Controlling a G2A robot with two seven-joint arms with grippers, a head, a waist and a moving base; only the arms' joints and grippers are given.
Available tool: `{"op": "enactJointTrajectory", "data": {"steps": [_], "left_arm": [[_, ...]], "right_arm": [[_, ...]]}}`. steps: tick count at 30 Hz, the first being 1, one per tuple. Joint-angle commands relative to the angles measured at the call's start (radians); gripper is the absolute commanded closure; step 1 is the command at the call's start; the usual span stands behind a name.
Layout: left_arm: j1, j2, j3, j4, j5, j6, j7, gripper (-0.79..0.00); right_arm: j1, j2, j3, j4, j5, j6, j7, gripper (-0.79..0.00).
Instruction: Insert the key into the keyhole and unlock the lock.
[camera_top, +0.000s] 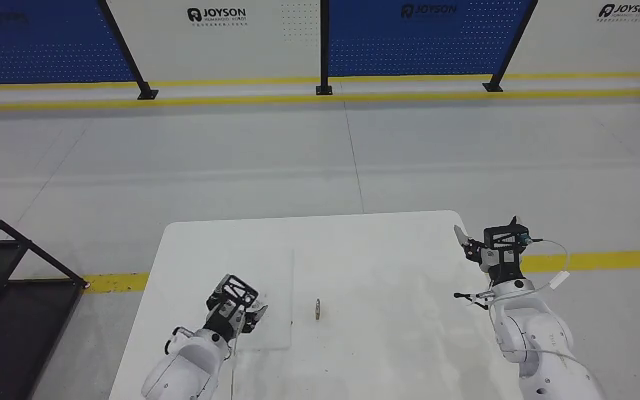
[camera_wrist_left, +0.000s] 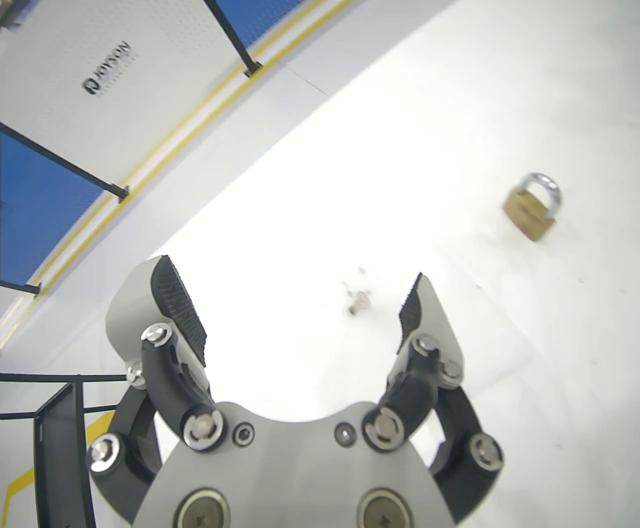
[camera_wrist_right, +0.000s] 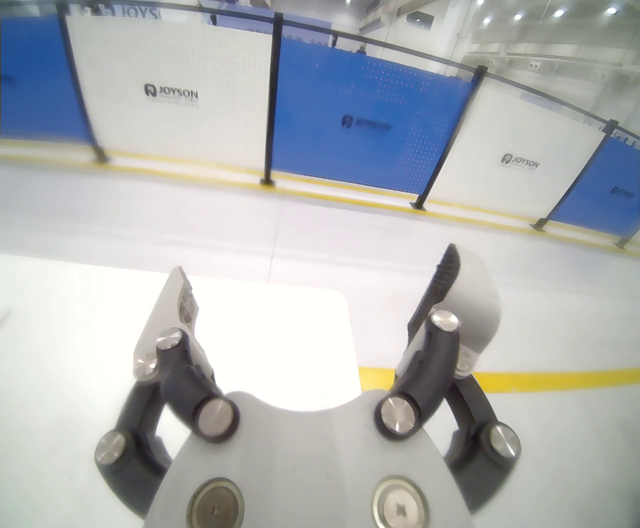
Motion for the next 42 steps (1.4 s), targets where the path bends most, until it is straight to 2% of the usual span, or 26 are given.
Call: {"op": "enactJointTrajectory", "data": {"steps": [1,4,7,10,11,13,16,17,19,21,22,23,26,30,31,35,39,42], "left_arm": [[-0.034,-0.007,0.05,0.01,-0.034,-0.017,-0.124,-0.785],[-0.122,-0.021,0.102,0.051,-0.051,0.029,-0.277,-0.785],[-0.209,-0.037,0.159,0.114,-0.067,0.084,-0.371,-0.785],[-0.258,-0.048,0.196,0.151,-0.07,0.119,-0.409,-0.72],[-0.265,-0.05,0.202,0.16,-0.069,0.128,-0.417,-0.671],[-0.274,-0.053,0.209,0.17,-0.067,0.139,-0.435,-0.6],[-0.279,-0.055,0.21,0.181,-0.072,0.142,-0.448,-0.554],[-0.278,-0.055,0.209,0.183,-0.068,0.144,-0.446,-0.493],[-0.276,-0.056,0.206,0.19,-0.076,0.144,-0.447,-0.462],[-0.275,-0.056,0.203,0.202,-0.078,0.144,-0.443,-0.477],[-0.278,-0.057,0.201,0.209,-0.08,0.147,-0.444,-0.446],[-0.281,-0.058,0.201,0.215,-0.083,0.145,-0.44,-0.372],[-0.285,-0.059,0.201,0.237,-0.093,0.139,-0.432,-0.299],[-0.291,-0.061,0.2,0.256,-0.103,0.129,-0.424,-0.32],[-0.293,-0.061,0.199,0.261,-0.104,0.127,-0.422,-0.286],[-0.303,-0.063,0.198,0.283,-0.107,0.127,-0.416,-0.252],[-0.306,-0.064,0.194,0.297,-0.112,0.128,-0.407,-0.166],[-0.306,-0.064,0.189,0.299,-0.114,0.125,-0.403,-0.058]], "right_arm": [[0.0,0.0,0.0,0.0,0.0,0.0,0.0,-0.785],[0.0,0.0,0.0,0.0,0.0,0.0,0.0,-0.785],[0.0,0.0,0.0,0.0,0.0,0.0,0.0,-0.785],[0.0,0.0,0.0,0.0,0.0,0.0,0.0,-0.785],[0.0,0.0,0.0,0.0,0.0,0.0,0.0,-0.785],[0.0,0.0,0.0,0.0,0.0,0.0,0.0,-0.785],[0.0,0.0,0.0,0.0,0.0,0.0,0.0,-0.785],[0.0,0.0,0.0,0.0,0.0,0.0,0.0,-0.785],[0.0,0.0,0.0,0.0,0.0,0.0,0.0,-0.785],[0.0,0.0,0.0,0.0,0.0,0.0,0.0,-0.785],[0.0,0.0,0.0,0.0,0.0,0.0,0.0,-0.785],[0.0,0.0,0.0,0.0,0.0,0.0,0.0,-0.785],[0.0,0.0,0.0,0.0,0.0,0.0,0.0,-0.785],[0.0,0.0,0.0,0.0,0.0,0.0,0.0,-0.785],[0.0,0.0,0.0,0.0,0.0,0.0,0.0,-0.785],[0.0,0.0,0.0,0.0,0.0,0.0,0.0,-0.785],[0.0,0.0,0.0,0.0,0.0,0.0,0.0,-0.785],[0.0,0.0,0.0,0.0,0.0,0.0,0.0,-0.785]]}}
